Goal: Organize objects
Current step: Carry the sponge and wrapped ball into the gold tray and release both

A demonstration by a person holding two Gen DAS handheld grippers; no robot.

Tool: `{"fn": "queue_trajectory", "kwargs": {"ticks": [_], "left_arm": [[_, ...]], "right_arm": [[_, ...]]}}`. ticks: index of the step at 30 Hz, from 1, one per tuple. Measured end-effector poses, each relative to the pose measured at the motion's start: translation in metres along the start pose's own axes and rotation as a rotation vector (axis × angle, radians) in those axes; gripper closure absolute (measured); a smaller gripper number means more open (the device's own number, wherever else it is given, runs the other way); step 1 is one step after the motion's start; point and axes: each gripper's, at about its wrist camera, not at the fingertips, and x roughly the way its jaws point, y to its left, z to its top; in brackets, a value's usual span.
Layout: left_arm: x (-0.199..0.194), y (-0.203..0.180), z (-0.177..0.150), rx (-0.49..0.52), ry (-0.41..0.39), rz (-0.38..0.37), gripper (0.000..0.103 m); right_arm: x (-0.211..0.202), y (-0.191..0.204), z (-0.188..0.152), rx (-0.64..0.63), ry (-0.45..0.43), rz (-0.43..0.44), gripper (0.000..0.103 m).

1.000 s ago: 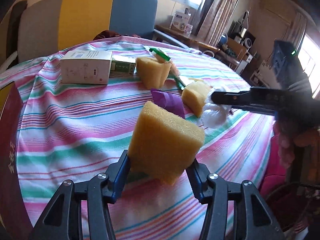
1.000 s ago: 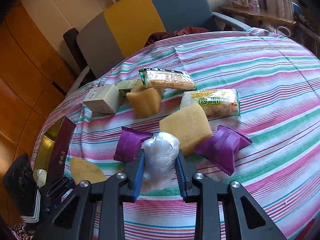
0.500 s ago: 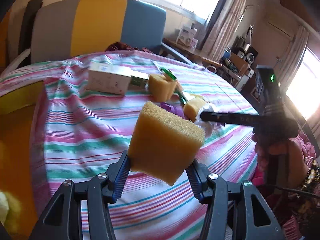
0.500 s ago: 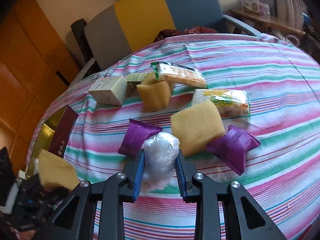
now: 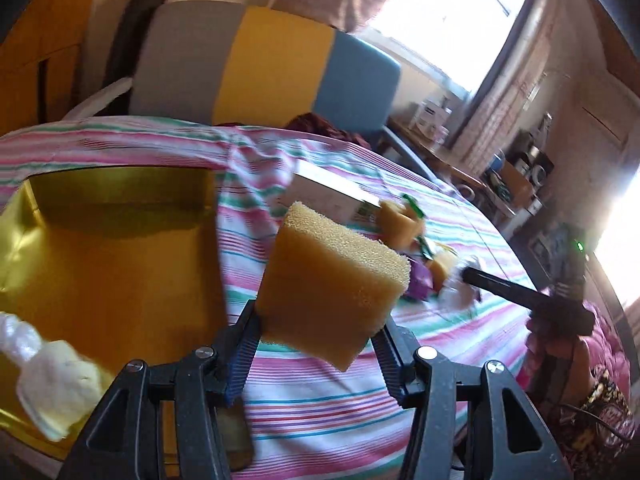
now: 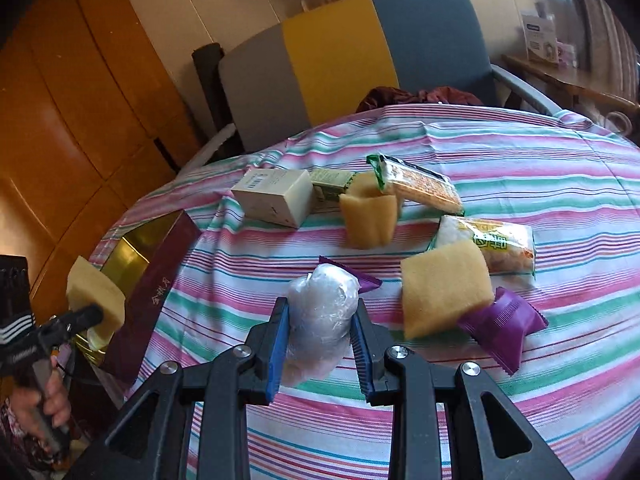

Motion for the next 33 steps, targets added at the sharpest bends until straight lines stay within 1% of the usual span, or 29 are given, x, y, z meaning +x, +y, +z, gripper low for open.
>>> {"fn": "queue_trajectory", "kwargs": {"ticks": [5,7,10,12,15,19,22,25,26,29,31,33], "left_arm": [[-0.006,0.044,0.003,-0.086,0.002,0.057,0.048],[-0.011,0.068,0.006,-0.141,0.001,0.084,0.048],[-0.018,0.096,0.009,-0.208,0.002,0.127,0.048],[-0.021,0.117,0.013,-0.251,0.013,0.161,0.048],[-0.027,0.141,0.02,-0.286,0.012,0.215,0.048],[-0.024,0.168,0.027,-0.323,0.029,0.262,0.048],[-0.019,0.19,0.032,-0.356,0.053,0.299,0.048],[-0.013,0.208,0.037,-0.369,0.083,0.331,0.047],[-0.011,0.214,0.037,-0.376,0.093,0.334,0.047],[-0.007,0.223,0.035,-0.391,0.115,0.341,0.047],[-0.007,0.228,0.032,-0.411,0.128,0.355,0.045],[-0.009,0.232,0.029,-0.437,0.14,0.341,0.044]], "right_arm": [[-0.003,-0.001,0.001,0.013,-0.018,0.021,0.073],[-0.004,0.002,0.0,0.002,-0.026,0.028,0.073],[-0.006,0.012,-0.002,-0.036,-0.032,0.036,0.073],[-0.004,0.022,-0.003,-0.058,-0.019,0.04,0.073],[0.0,0.04,-0.004,-0.039,-0.008,0.086,0.073],[0.005,0.072,-0.002,-0.042,-0.013,0.152,0.073],[0.011,0.11,-0.001,-0.099,-0.011,0.193,0.073],[0.019,0.146,-0.002,-0.146,0.006,0.244,0.073],[0.022,0.16,-0.002,-0.161,0.014,0.267,0.073],[0.029,0.183,-0.005,-0.187,0.028,0.309,0.073],[0.033,0.196,-0.007,-0.201,0.037,0.321,0.073],[0.039,0.207,-0.01,-0.21,0.056,0.341,0.073]]}}
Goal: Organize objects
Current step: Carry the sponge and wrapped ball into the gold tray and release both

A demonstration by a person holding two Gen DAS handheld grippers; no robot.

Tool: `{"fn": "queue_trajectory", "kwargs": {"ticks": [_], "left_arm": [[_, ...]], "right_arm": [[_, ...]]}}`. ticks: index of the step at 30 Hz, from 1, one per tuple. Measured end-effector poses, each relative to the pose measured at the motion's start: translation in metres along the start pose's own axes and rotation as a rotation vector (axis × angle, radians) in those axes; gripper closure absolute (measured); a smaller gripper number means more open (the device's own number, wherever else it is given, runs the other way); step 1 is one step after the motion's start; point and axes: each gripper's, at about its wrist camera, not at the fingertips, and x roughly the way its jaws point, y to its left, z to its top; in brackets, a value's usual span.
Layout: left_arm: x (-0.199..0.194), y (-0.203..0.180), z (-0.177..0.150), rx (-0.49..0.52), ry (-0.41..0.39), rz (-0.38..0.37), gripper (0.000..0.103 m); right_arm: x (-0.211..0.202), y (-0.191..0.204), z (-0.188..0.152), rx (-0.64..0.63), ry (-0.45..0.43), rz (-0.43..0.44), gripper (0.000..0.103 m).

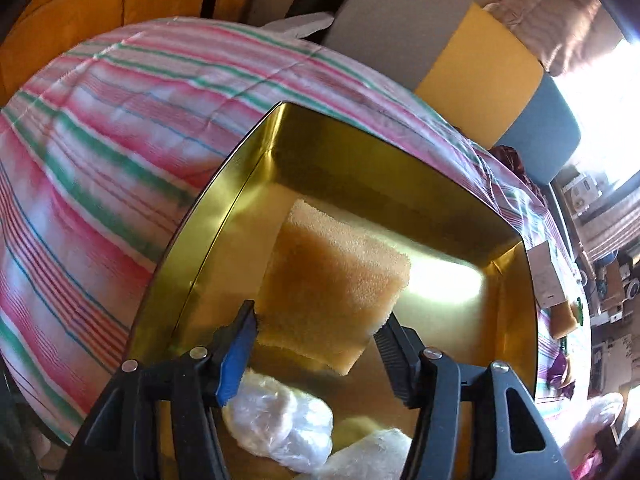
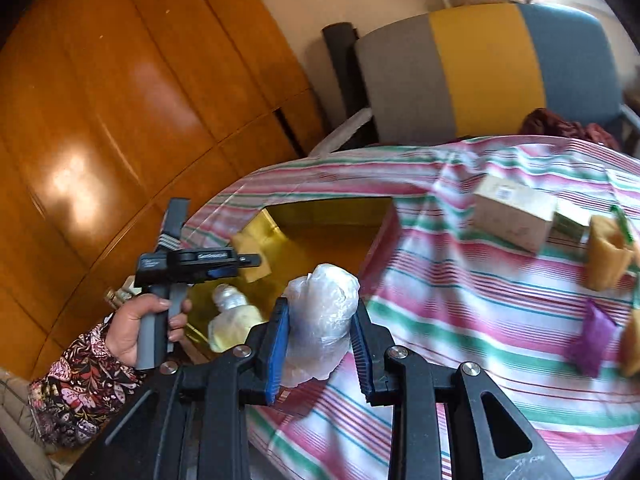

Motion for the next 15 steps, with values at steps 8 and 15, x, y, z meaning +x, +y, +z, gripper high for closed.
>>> {"fn": "queue_trajectory", "kwargs": {"ticks": [8,15], "left_arm": [[-0.015,0.003,-0.009,-0.005,-0.02,-0.023,0.04],[-0.038,0.006,-0.013,-0.038,-0.1,-0.015,0.037]], "right_arm": [[0.041,0.03,0.0,-0.052,0.063,0.036,0.073],[0.072,0.043,0.009,-0.045,0.091,0.055,0.073]]}}
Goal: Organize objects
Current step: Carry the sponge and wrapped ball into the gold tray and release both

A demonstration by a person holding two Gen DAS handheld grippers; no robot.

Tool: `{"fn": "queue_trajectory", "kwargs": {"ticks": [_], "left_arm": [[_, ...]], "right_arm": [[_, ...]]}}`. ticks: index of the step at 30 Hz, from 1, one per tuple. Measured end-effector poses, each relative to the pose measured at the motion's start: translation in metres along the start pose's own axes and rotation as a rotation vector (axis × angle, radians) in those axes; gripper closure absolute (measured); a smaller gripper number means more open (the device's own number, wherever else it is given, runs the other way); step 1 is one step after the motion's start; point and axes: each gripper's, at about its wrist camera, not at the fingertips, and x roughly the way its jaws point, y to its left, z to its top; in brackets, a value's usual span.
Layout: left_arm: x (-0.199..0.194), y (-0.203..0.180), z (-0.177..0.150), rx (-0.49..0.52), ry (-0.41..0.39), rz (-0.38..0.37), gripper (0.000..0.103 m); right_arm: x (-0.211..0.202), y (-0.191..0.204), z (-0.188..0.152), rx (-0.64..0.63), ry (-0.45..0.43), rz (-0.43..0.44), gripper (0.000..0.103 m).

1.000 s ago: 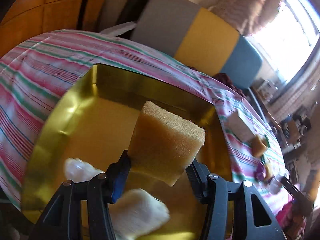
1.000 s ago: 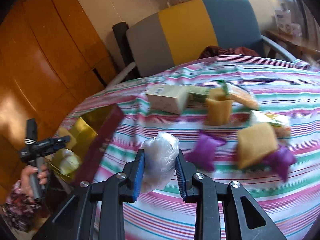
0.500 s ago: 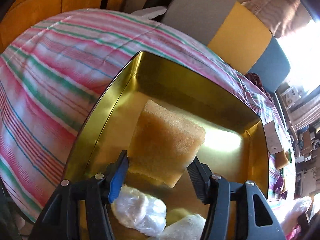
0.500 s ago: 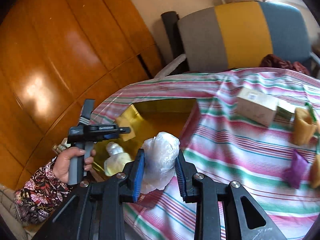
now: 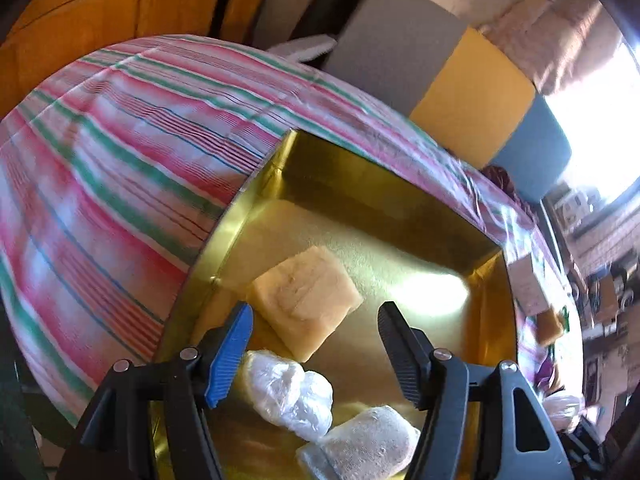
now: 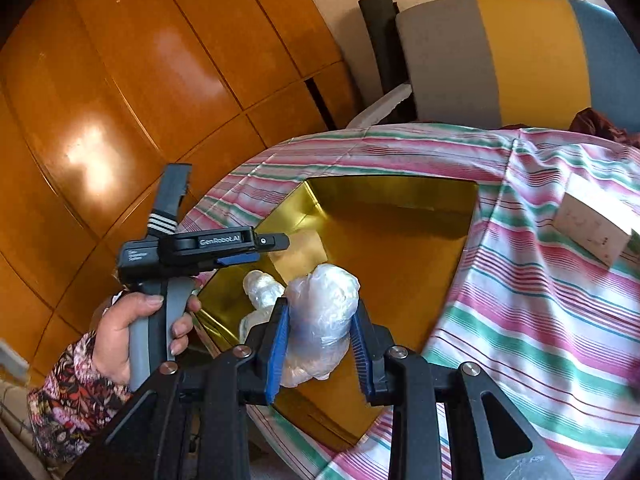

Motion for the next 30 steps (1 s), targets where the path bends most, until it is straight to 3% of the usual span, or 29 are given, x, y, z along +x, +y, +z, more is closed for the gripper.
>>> {"fn": "queue_trajectory", "kwargs": {"ticks": [4,11,20,30], "left_arm": [[-0.018,0.007,-0.005,-0.072,-0.069,-0.013,0.037],[-0.048,0.002,-0.017,-0.027,-0.21,0.043,0.037],[-0.058,0.023,-0.035,-0.045,-0.225,0.082,0.037],[-0.065,0.021,-0.037,-0.035,-0.252,0.068,0.037]], "right_arm": [[0.022,0.003,0.006,0.025,0.032,-0.003,0.073],[0.066,0.006,0.02,0.06,0.098,-0.057,0.073],[0.103,0.004,0.036,0.11,0.143,-0.163,0.073],[0.131,0.014,0.044,0.065,0.169,-0.281,0.069]]}}
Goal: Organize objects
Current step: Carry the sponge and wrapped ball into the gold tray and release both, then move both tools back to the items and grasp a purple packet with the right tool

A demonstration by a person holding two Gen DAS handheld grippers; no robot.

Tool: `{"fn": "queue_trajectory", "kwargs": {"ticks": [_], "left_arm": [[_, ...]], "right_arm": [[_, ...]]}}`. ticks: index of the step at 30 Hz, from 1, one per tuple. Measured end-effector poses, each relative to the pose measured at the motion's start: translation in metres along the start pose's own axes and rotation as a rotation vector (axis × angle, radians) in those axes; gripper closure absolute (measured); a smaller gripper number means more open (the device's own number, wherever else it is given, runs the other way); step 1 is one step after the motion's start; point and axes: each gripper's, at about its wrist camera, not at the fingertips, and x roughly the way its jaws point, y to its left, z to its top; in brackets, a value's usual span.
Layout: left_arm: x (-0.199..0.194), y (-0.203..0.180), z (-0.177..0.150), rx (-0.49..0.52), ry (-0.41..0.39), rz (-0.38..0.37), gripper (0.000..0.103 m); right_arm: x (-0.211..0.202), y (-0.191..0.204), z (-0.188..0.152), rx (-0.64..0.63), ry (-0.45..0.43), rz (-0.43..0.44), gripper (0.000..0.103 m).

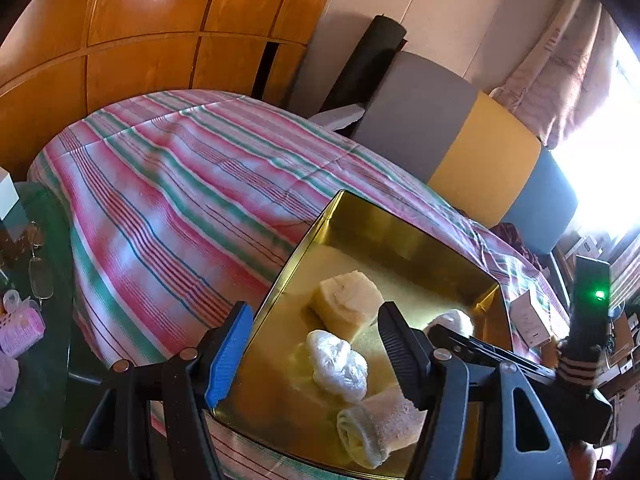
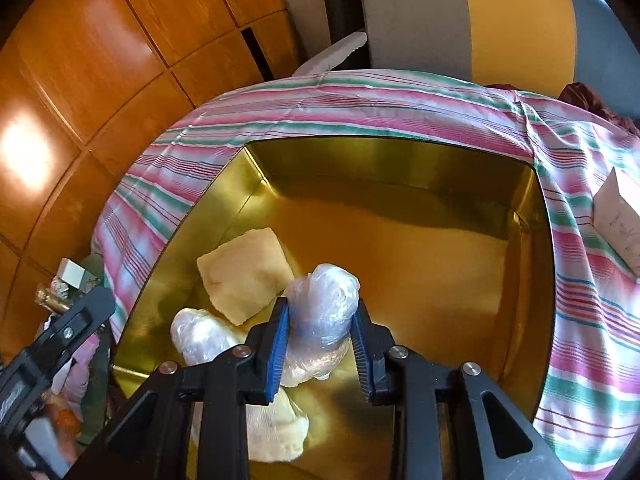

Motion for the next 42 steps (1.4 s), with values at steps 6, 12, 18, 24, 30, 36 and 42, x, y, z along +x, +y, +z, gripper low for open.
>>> {"fn": "queue_trajectory", "kwargs": {"ticks": [6,12,18,24,30,36,42], "left_arm": [[-0.001,0.0,0.001,-0.006,-0.002,0.002,0.037],[-0.001,0.001,0.0,-0.014,-0.006,0.001,0.037],[-0.001,-0.006,-0.005,0.015,0.001,-0.005,0.037],[-0.001,-0.018,-0.012,0.053,0.015,-0.028,0.037],[-0.002,-0.038,-0.022,0.122,0.026,-0.058,0.037],[-0.003,-0.06,-0.036,0.196,0.044,-0.09,0.037],[-0.009,-0.086,-0.055,0.292,0.061,-0.16,0.037]], "right_arm": [[-0.006,-0.003,0.001,0.015,-0.04,-0.029,0.048],[-0.026,-0.003,-0.008,-0.019,-0.076,-0.034,0.045],[-0.05,0.002,-0.014,-0.067,-0.12,-0.031,0.044],[-0.073,-0.002,-0.021,-0.079,-0.157,-0.042,0.041],[-0.094,-0.025,-0.033,-0.063,-0.169,-0.083,0.04],[-0.113,-0.059,-0.051,-0.027,-0.16,-0.137,0.04],[-0.132,-0.107,-0.077,0.039,-0.147,-0.198,0.04]]}}
